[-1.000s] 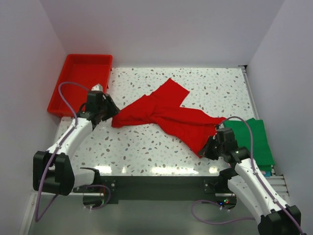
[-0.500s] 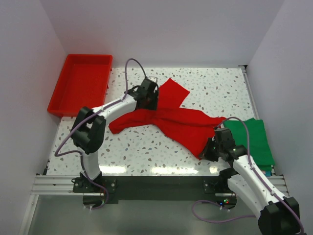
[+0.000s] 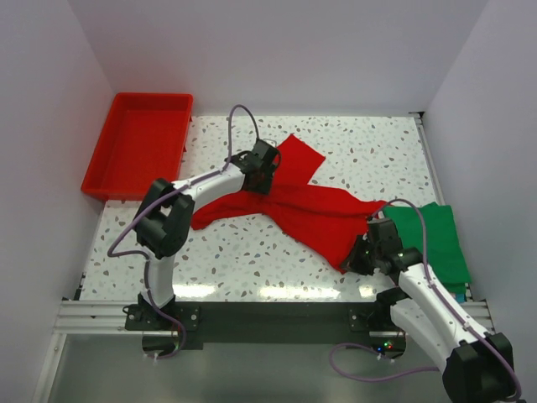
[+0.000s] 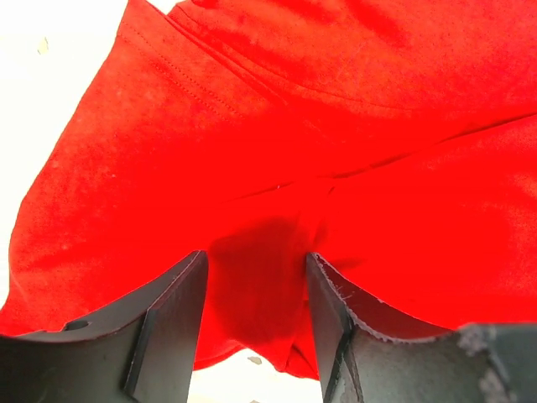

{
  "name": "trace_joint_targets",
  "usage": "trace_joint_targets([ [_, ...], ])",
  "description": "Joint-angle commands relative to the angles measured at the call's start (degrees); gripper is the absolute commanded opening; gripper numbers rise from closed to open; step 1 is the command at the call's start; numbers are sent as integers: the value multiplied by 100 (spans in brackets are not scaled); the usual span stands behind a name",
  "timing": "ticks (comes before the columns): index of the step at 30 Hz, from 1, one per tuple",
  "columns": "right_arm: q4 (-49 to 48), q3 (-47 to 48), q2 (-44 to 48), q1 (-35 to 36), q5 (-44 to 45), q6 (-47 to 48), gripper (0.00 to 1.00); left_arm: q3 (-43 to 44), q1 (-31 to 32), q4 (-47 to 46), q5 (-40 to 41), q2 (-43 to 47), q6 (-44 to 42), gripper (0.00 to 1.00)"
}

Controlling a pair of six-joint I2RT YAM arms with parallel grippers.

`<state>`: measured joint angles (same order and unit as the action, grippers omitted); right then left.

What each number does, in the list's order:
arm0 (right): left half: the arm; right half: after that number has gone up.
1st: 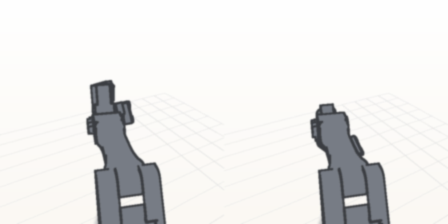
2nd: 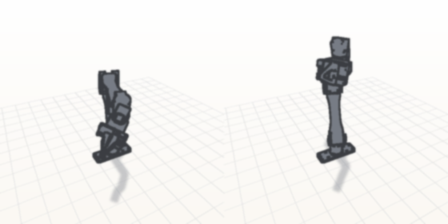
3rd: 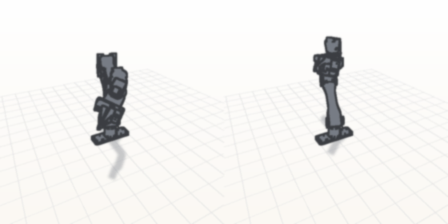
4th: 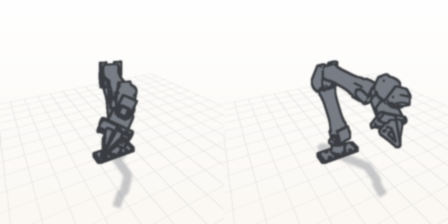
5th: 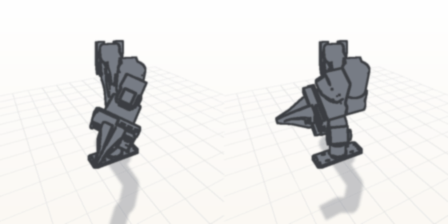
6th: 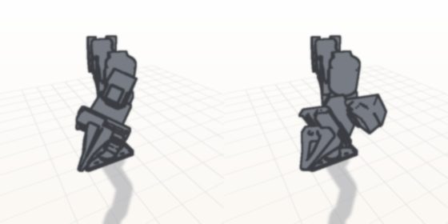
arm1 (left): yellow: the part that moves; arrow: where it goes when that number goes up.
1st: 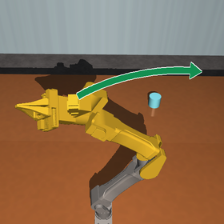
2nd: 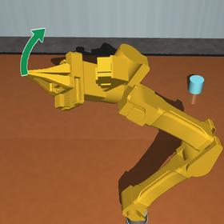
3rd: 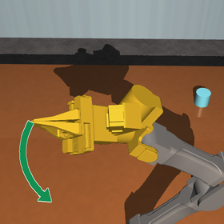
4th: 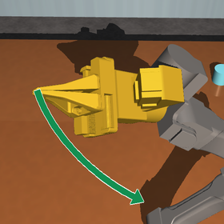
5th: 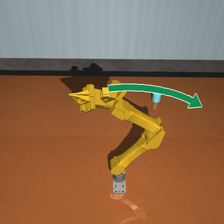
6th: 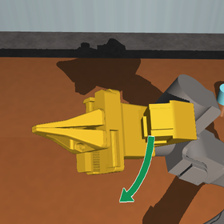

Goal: Fold and stack the t-shirts
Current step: Flatten the tshirt out

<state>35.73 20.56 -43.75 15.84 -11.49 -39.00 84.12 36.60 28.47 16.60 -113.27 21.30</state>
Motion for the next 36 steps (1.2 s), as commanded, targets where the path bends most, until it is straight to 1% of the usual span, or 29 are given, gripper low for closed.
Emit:
trace_joint_targets([
  [1,-233,221,-46,25,50,7,0,184,93,10,229,7,-196,54],
  [3,-250,247,-73,34,59,-2,0,184,110,18,221,-2,-214,52],
  [8,-233,300,-99,25,94,16,0,167,137,71,54,7,-240,50],
  [15,-259,256,-90,25,94,-20,0,140,207,115,80,-54,-196,49],
  [18,-250,256,-55,25,111,-37,0,123,207,106,124,-72,-170,46],
  [22,-224,282,-20,34,147,-72,0,96,207,89,194,-72,-152,38],
  [23,-215,308,-20,25,155,-72,0,96,207,89,221,-55,-144,34],
  [25,-198,344,-11,25,173,-72,0,87,207,97,265,-54,-135,30],
  [26,-180,379,-11,25,182,-81,0,87,207,97,282,-37,-135,25],
  [29,-136,458,-11,33,208,-81,0,52,207,97,344,-11,-152,18],
  [31,-127,493,-20,25,234,-81,0,26,216,106,344,-2,-179,17],
  [33,-118,520,-20,25,243,-81,0,-9,216,71,274,33,-205,29],
  [34,-118,520,-11,25,243,-90,0,-62,207,45,256,51,-214,37],
  [36,-118,511,-20,25,252,-81,0,-106,207,-8,221,95,-223,42],
])
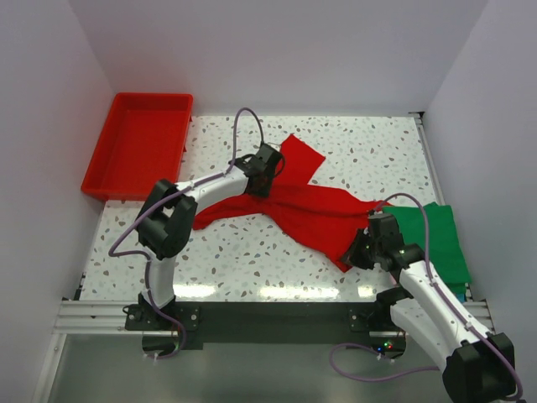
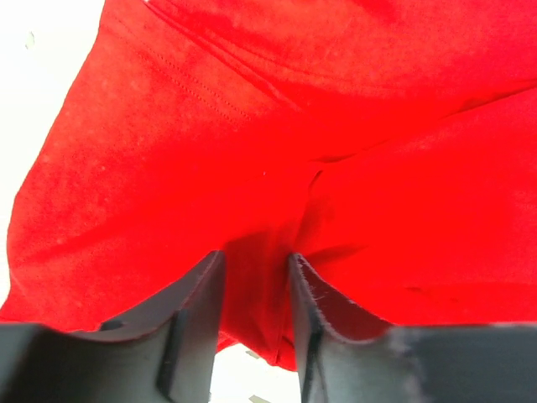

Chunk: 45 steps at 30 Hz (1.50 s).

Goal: Fold and stack the t-shirts
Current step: Flatten the tshirt out

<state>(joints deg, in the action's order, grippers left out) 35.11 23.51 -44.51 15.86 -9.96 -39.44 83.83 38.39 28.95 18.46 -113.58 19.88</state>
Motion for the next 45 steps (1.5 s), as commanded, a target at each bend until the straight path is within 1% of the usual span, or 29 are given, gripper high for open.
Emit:
trace_joint_targets([
  [1,-75,198,57,23,99,-37,0,-112,28,-82,-8,134,-89,44],
  [5,-127,163,39,23,90,-73,0,-104,37,-74,0,64,-116,43],
  [9,-136,181,4,23,108,-64,0,-69,37,-56,17,2,-90,35],
  [10,-145,189,4,31,117,-72,0,-60,37,-56,70,2,-81,30],
  [12,-136,224,-14,31,117,-64,0,-69,37,-39,149,81,-46,24],
  [13,-136,242,-31,31,117,-64,0,-69,37,-47,236,125,-37,16],
  [15,-136,303,-49,31,125,-73,0,-42,37,5,360,239,-19,10],
  [16,-102,321,-58,23,143,-73,0,-8,37,66,534,292,7,4],
  [18,-40,435,-58,23,187,-64,0,2,2,102,667,538,33,0],
  [21,109,672,-66,23,310,-38,0,2,-156,216,756,994,86,0],
  [25,556,1146,-31,14,608,77,0,-60,-464,418,686,1688,95,0],
  [28,951,1691,83,14,977,164,0,-243,-753,506,546,2382,139,0],
  [29,1058,2005,109,14,1082,182,0,-305,-876,524,536,2776,148,0],
  [31,1365,2367,144,14,1355,235,0,-455,-973,576,519,3217,174,0],
  [32,1480,2752,136,14,1434,253,0,-482,-1035,620,536,3620,174,0],
  [34,1769,3167,153,14,1706,358,0,-447,-1044,840,632,4008,192,0],
  [35,1884,3630,145,14,1794,402,0,-429,-1044,901,641,4376,192,0],
  [36,1998,3887,101,14,1900,489,0,-386,-1044,998,641,4571,192,0],
  [37,2200,4133,92,5,2040,533,0,-368,-1044,1042,598,4764,183,0],
  [38,2280,4605,74,14,2085,577,0,-350,-1044,1060,563,5140,183,0],
  [40,2473,5230,22,14,2182,674,0,-280,-1044,1104,397,5494,174,0],
  [41,2518,5408,-22,14,2165,718,0,-262,-1044,1104,308,5791,148,0],
  [43,2640,5751,-180,14,2086,762,0,-201,-1044,1227,115,6030,157,0],
  [45,2650,5814,-242,14,2024,780,0,-253,-1044,1349,-8,6111,183,0],
])
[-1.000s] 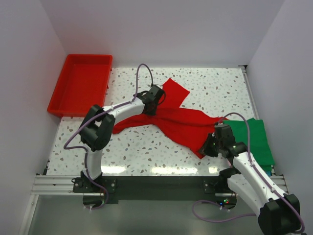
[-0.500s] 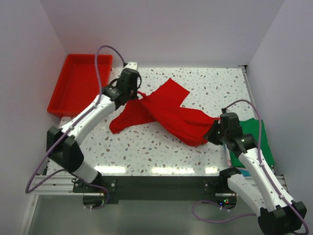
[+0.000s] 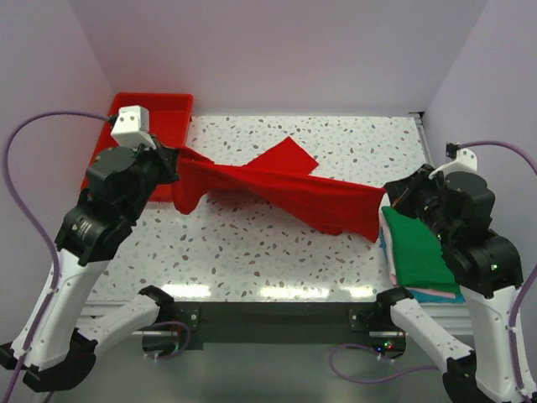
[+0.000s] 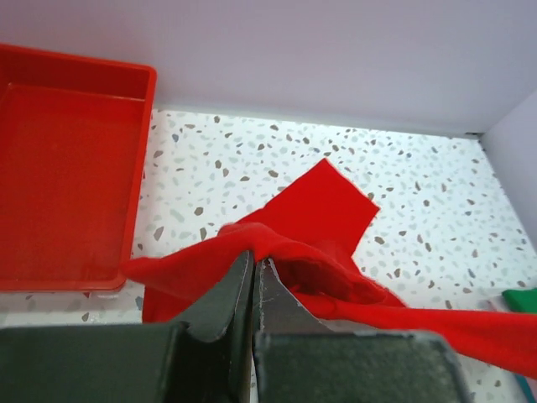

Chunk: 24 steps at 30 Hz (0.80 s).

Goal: Fold and stack the t-shirts
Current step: Flatten the tshirt out

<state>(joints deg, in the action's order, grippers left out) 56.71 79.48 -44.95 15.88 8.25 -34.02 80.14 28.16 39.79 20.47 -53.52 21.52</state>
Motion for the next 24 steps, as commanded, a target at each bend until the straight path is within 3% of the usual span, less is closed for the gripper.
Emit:
trace_joint_targets([
  [1,464,225,-216,12,160,221,0,46,-21,257,-323,139,28,0],
  [7,-131,32,-637,12,142,247,0,-534,-21,-426,-325,114,89,0],
  [11,-1247,242,-1690,-23,-34,361,0,-325,-109,-1446,-8,-980,-16,0],
  [14,-2250,970,-2780,-277,-569,440,0,614,-564,-2228,-243,-2274,-331,0],
  [17,-2656,2375,-3870,-734,-1316,300,0,2615,-1136,-2240,-1016,-3724,-306,0],
  [18,-2647,2796,-4125,-866,-1361,299,0,4013,-1207,-1943,-1166,-4049,-350,0],
  [19,-2499,3680,-4501,-928,-1431,291,0,4749,-1269,-1783,-1298,-4653,-411,0],
  [21,-2349,4519,-4873,-1138,-1563,256,0,6556,-1304,-1588,-1561,-5123,-578,0],
  [23,-2199,5374,-5181,-1245,-1747,186,0,6437,-1331,-2025,-1695,-4819,-631,0],
  [24,-2156,5524,-5217,-1323,-1783,177,0,5670,-1331,-2611,-1748,-4548,-640,0],
])
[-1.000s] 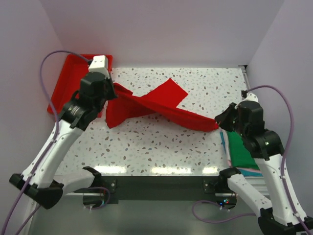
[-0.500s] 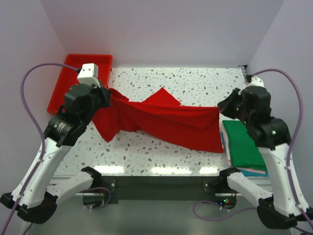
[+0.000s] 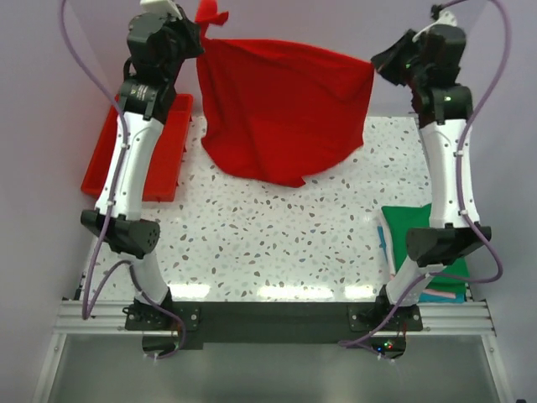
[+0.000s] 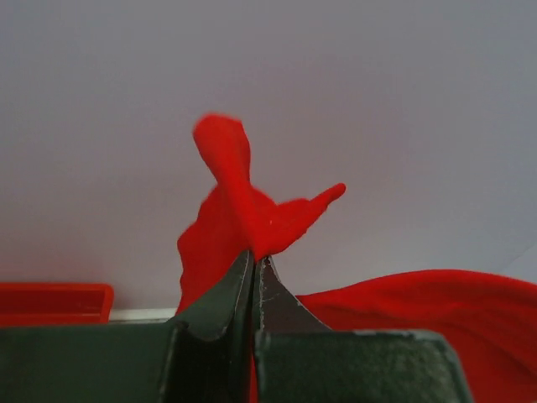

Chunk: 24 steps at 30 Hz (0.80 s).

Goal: Fold and stack the t-shirts
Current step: Flatten the tshirt out

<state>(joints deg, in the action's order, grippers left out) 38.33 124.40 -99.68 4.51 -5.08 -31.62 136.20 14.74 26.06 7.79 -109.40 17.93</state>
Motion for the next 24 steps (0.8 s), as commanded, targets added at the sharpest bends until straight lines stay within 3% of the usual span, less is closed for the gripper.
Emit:
trace_joint_targets([
  [1,-300,1095,265,-214,-467,-38,0,-379,11,-1540,-506,1583,-308,0],
  [3,-317,825,413,-301,-494,32,0,-1118,11,-1754,-541,1904,-299,0],
  [8,-835,-1660,1168,-434,-757,-63,0,-2744,11,-1656,-656,2668,-133,0],
  [9,-905,-2047,1257,-434,-775,-81,0,-3714,11,-1866,-734,2861,103,0],
  [11,-897,-3076,1415,-434,-705,-99,0,-4764,29,-2130,-831,3459,515,0],
  [14,-958,-4526,1627,-443,-600,-117,0,-7361,46,-2517,-902,4215,1331,0],
  [17,-1029,-5469,1426,-645,-547,-29,0,-9269,230,-2738,-710,4796,2236,0],
  [19,-1099,-5794,1031,-645,-485,-3,0,-10083,415,-2948,-525,5034,2617,0],
  [20,-1134,-5856,890,-645,-494,6,10,-10687,502,-3123,-446,5069,2941,7],
  [23,-1152,-6015,441,-645,-371,103,32,-11324,941,-3563,-419,4929,3224,30],
  [24,-1135,-6119,414,-645,-319,120,48,-11344,1195,-3538,-332,4868,3251,34],
])
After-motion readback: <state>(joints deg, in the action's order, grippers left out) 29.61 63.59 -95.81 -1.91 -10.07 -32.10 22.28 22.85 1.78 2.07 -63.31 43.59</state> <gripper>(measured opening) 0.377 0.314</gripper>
